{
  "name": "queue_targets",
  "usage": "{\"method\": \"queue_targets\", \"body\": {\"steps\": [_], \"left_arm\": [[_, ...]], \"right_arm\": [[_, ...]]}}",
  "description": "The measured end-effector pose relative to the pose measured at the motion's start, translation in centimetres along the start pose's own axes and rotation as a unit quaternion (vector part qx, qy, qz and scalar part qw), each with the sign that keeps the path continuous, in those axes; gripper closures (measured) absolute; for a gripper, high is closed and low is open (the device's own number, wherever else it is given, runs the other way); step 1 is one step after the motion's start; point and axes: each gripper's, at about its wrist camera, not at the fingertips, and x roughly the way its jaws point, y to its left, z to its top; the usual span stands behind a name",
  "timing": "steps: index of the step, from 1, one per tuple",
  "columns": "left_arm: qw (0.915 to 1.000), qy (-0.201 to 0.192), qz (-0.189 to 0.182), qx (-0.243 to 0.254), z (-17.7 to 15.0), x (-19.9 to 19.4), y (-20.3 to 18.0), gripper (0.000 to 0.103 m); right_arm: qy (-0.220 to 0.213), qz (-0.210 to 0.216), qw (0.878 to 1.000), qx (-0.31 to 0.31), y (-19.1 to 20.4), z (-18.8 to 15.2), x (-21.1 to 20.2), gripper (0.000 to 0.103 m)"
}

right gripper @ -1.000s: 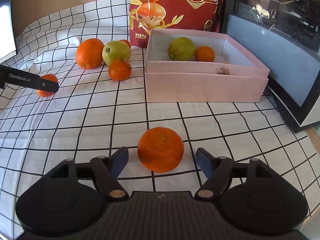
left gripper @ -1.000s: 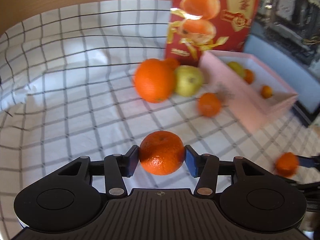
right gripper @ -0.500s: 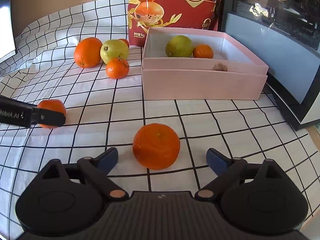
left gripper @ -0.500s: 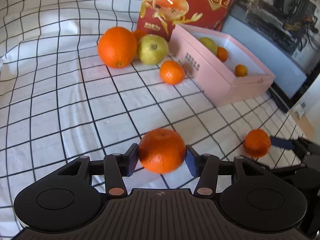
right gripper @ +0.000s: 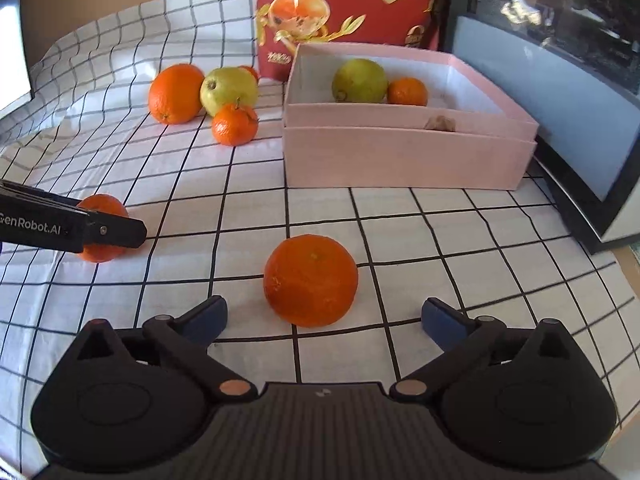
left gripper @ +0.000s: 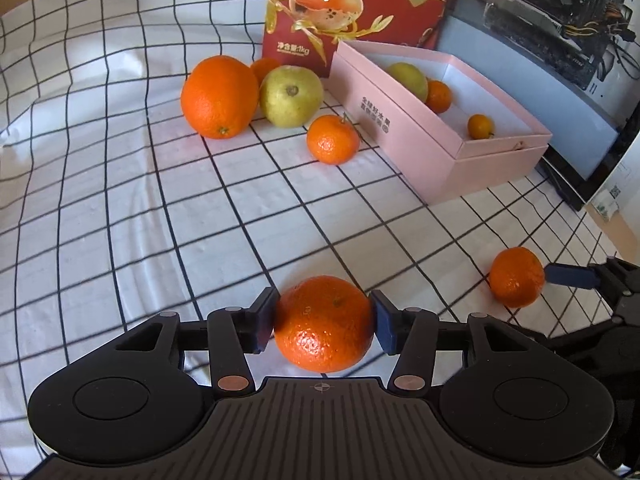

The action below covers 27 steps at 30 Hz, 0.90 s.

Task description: Organize fruits

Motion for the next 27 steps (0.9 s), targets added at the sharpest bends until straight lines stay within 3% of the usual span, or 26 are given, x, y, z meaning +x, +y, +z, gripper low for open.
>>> {"method": "queue_targets", "body": {"steps": [14, 21, 27], "left_arm": [[0.9999, -0.003, -0.003, -0.014, -1.8, -1.5, 0.5, 0.048], [0.9999, -0.005, -0.006, -0.015, -1.8, -1.4, 0.6, 0.048], [0.9998, -0.003, -0.012, -0.014, -1.9, -1.5, 0.8, 0.048]], "right_arm": [[0.001, -0.002, 1.000, -0.024, 0.8, 1.5, -0.3, 0.029], [0.008, -0.003, 1.000, -0.026, 0.8, 1.8, 0.0, 0.033], [0.010, 0.000, 1.000, -0.023, 0.6, 2.1, 0.1, 0.046]]}}
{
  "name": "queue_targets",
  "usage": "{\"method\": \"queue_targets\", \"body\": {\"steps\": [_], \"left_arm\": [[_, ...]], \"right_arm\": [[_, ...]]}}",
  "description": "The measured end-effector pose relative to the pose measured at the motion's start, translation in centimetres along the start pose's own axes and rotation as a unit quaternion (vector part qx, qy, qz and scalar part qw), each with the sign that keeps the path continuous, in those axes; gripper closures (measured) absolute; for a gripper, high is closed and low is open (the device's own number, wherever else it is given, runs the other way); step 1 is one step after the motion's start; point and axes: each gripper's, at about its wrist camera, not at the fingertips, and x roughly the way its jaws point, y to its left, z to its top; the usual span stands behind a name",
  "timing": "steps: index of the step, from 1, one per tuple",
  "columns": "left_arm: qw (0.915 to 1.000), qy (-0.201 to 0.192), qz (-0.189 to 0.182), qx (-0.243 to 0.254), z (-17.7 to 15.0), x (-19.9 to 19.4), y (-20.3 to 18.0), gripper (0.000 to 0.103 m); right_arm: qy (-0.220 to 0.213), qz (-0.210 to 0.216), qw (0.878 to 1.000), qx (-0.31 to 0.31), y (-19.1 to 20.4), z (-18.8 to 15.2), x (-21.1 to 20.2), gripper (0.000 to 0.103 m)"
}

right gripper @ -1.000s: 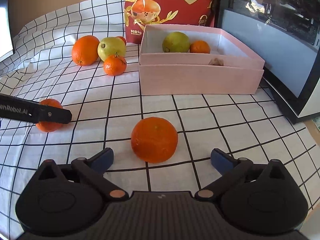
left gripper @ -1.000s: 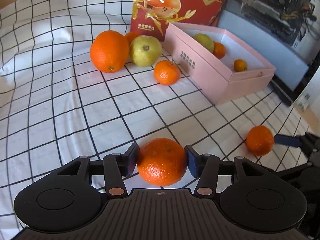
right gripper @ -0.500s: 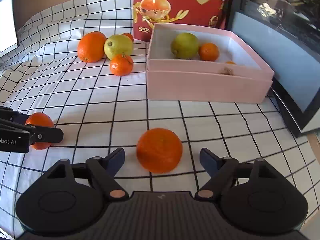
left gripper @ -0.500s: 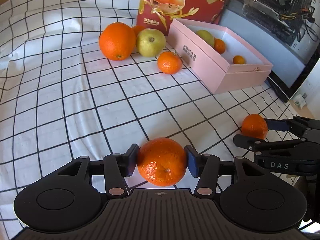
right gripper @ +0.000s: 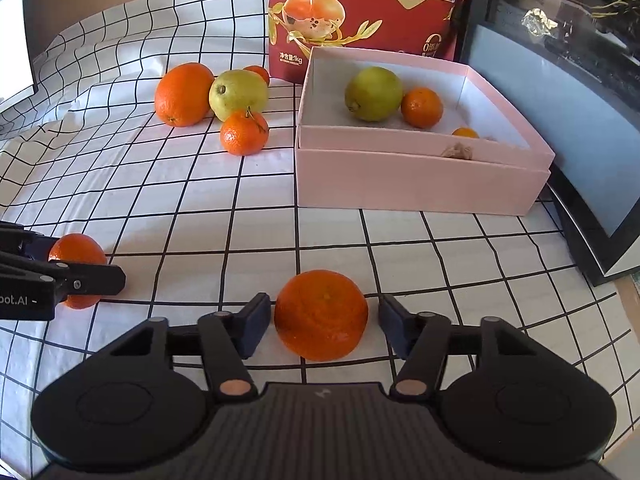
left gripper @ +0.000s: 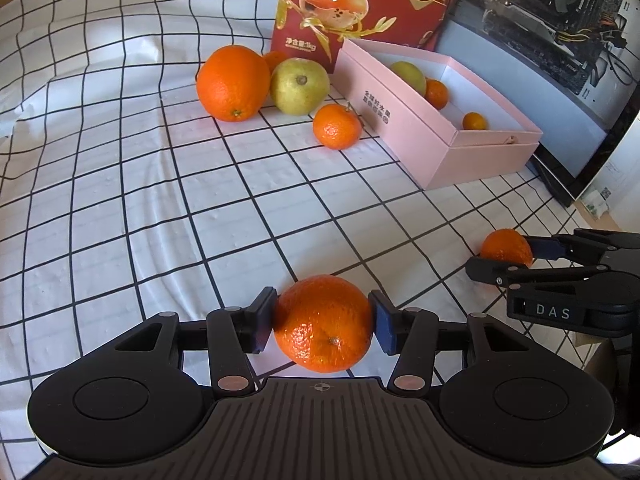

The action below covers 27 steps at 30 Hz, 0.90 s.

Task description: Organize fruits

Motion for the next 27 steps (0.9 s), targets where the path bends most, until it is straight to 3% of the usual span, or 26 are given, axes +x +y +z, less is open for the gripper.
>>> {"method": "queue_targets", "body": {"steps": [15, 21, 27], "left_arm": [[0.9994, -0.012, -0.031, 0.008, -1.1, -2.1, 0.3, 0.049], [0.9991, -0.032, -0.027, 0.006, -1.0, -2.8, 0.1, 0.049], [0.9977, -0.049, -0.015, 0.044, -1.4, -4.0, -0.8, 0.049]], "right_arm": [[-0.002, -0.003, 1.000, 0.003, 0.1, -0.2, -0.1, 0.047], [-0.003, -0.004, 1.000, 0.006, -0.1, -0.3, -0.2, 0.047], [-0.004, -0.005, 1.000, 0.007, -0.2, -0.6, -0.5, 0.047]]}}
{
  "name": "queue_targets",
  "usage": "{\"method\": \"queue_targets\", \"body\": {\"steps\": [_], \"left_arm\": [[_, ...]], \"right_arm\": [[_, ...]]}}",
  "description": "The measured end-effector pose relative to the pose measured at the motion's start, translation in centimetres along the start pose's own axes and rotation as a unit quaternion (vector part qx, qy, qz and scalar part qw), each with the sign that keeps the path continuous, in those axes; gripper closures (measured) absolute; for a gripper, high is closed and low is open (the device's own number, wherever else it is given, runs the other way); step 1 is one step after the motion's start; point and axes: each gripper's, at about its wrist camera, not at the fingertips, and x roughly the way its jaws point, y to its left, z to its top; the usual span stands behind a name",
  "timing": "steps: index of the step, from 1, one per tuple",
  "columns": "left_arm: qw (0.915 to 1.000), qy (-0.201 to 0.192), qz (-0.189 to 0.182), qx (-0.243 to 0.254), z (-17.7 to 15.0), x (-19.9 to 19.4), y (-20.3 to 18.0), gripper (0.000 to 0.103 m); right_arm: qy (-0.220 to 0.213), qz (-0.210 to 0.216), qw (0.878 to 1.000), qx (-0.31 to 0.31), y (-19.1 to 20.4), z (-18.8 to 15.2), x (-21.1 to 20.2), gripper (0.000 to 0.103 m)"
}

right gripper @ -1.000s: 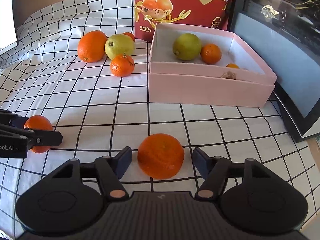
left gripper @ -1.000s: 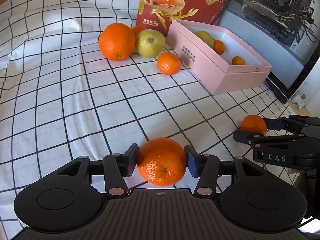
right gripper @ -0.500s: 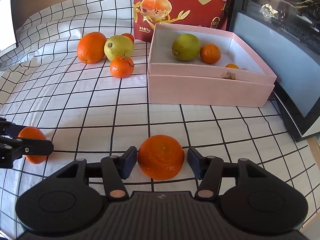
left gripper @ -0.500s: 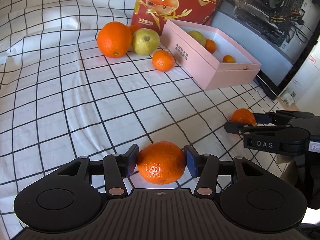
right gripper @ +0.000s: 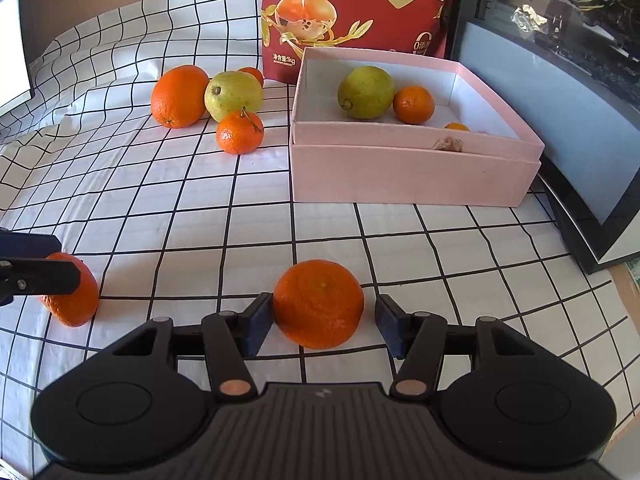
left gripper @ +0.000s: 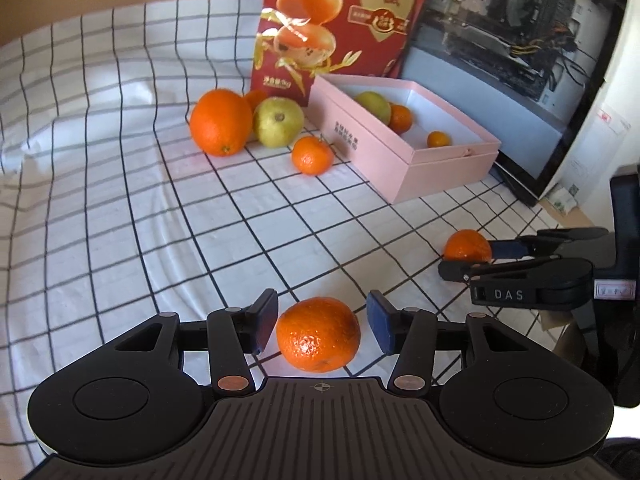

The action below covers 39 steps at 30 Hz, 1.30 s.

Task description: Organize fruits

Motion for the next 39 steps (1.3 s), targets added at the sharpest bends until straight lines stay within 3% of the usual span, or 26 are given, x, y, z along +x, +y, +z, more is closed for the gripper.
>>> {"method": "queue_targets", "body": {"steps": [8, 21, 25, 30, 34, 39], "left_arm": [[0.9998, 0.017, 0.007, -0.003, -0.7, 1.1, 0.0, 0.045], [0.9987, 0.044, 0.006, -0.024, -1.0, 2.1, 0.3, 0.048], [0.9987, 0.045, 0.010, -0.023, -0.9, 2.1, 0.2, 0.049], [0.9985, 0.039, 0.011, -0.038, 0.3, 2.7, 0.1, 0.049], [0.9974, 0.019, -0.015, -0.069, 2.6, 2.8, 0.0, 0.049], [0.9959, -0.060, -0.055, -0.041, 11.3, 1.7, -2.0, 0.049]], "right_arm": [[0.000, 0.000, 1.000, 0.001, -0.1, -0.4, -0.5, 0.046], [-0.009, -0.002, 1.000, -0.002, -0.1, -0.4, -0.6, 0.047], [-0.011, 0.009, 1.000, -0.006, -0.1, -0.3, -0.6, 0.058], [-0.008, 0.004, 1.000, -0.018, -0.1, 0.2, -0.6, 0.059], [-0.023, 0.007, 1.000, -0.007, -1.5, 1.1, -1.4, 0.060], [-0.083, 0.001, 0.996, -0.006, -4.6, 5.6, -4.0, 0.060]]}}
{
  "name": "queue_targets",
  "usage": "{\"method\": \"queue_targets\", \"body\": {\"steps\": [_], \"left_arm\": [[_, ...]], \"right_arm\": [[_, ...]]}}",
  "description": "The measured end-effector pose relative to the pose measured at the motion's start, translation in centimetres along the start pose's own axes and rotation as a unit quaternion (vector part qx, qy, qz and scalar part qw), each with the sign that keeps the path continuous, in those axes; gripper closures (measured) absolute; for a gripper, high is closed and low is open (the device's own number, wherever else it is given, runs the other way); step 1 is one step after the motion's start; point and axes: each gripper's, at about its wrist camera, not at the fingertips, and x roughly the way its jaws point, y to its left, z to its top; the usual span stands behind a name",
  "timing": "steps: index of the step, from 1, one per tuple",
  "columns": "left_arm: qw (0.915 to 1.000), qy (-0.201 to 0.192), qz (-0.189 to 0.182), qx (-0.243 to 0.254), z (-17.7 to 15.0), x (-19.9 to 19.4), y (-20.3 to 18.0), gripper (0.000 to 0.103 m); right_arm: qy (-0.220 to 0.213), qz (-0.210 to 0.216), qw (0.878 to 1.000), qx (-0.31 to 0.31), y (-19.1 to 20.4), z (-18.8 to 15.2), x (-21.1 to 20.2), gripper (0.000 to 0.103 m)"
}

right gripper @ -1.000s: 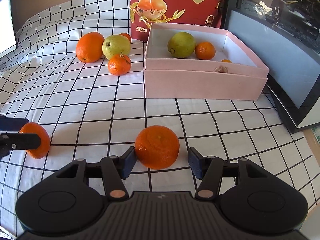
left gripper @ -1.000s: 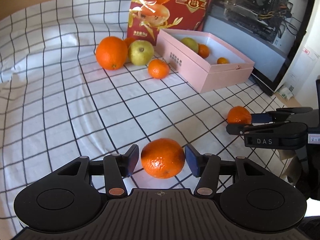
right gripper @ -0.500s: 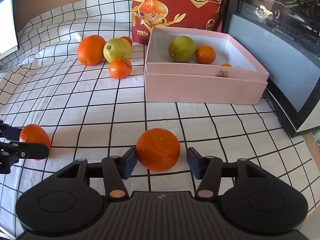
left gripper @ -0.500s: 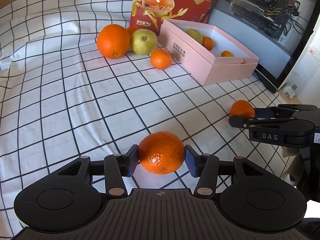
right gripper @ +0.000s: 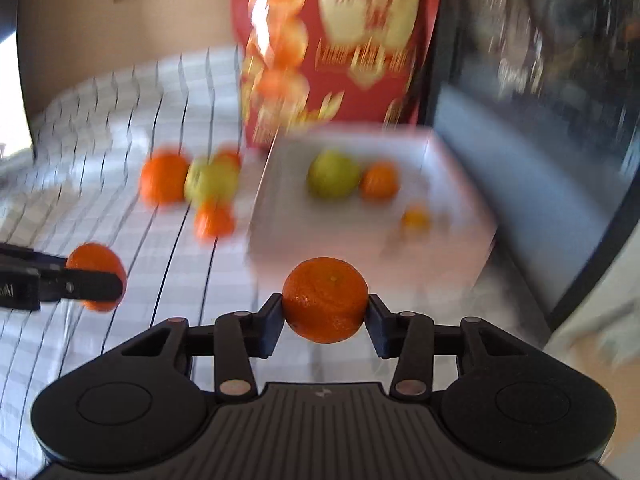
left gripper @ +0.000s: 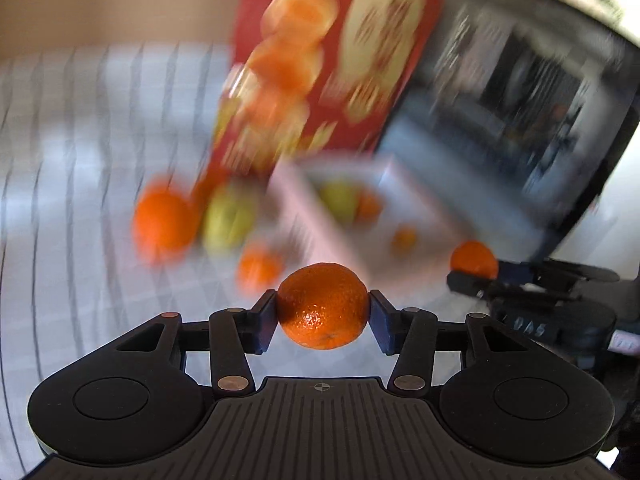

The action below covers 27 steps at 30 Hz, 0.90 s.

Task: Organize fruits
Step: 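Carry both held tangerines over the pink box with both grippers, then lower the tangerines into the box and open both grippers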

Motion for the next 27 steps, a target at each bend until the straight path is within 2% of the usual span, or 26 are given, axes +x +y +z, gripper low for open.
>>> {"method": "queue_targets", "body": {"steps": [2, 4, 6, 8, 12, 16, 19, 22, 27], "left_arm": [[0.9994, -0.029, -0.017, 0.006, 3.7, 0.9, -1.4, 0.049], [0.9988, -0.040, -0.027, 0.011, 6.8, 2.6, -2.9, 0.049], [0.9987, -0.037, -0.032, 0.014, 9.0, 5.2, -4.5, 0.049], [0.9994, -0.013, -0.032, 0.009, 10.2, 8.2, -5.5, 0.049], [0.9987, 0.036, -0.034, 0.013, 10.1, 12.9, -7.0, 0.049], [0.9969, 0.069, -0.032, 0.018, 9.0, 15.3, -7.0, 0.049], [0.9971, 0.070, -0.016, 0.022, 8.6, 15.6, -6.8, 0.049], [0.9970, 0.067, -0.037, 0.010, 8.9, 15.1, -5.8, 0.049], [0.9988, 0.024, -0.038, -0.020, 9.7, 13.0, -4.1, 0.049]], "right_arm": [[-0.035, -0.021, 0.999, -0.014, -1.3, 3.0, -0.5, 0.060], [-0.060, -0.036, 0.997, -0.025, -3.0, 6.0, -0.6, 0.060], [-0.066, -0.045, 0.997, -0.026, -4.6, 7.9, 0.0, 0.060], [-0.057, -0.049, 0.997, -0.021, -6.1, 9.3, 1.4, 0.060], [-0.030, -0.049, 0.998, -0.020, -7.9, 9.5, 4.0, 0.059], [-0.004, -0.044, 0.999, -0.020, -8.3, 8.0, 6.7, 0.059], [0.018, -0.039, 0.999, -0.018, -8.5, 7.3, 8.4, 0.059], [0.026, -0.027, 0.999, -0.011, -8.4, 6.9, 9.4, 0.053], [0.016, -0.023, 0.999, -0.026, -7.4, 6.9, 9.3, 0.049]]}}
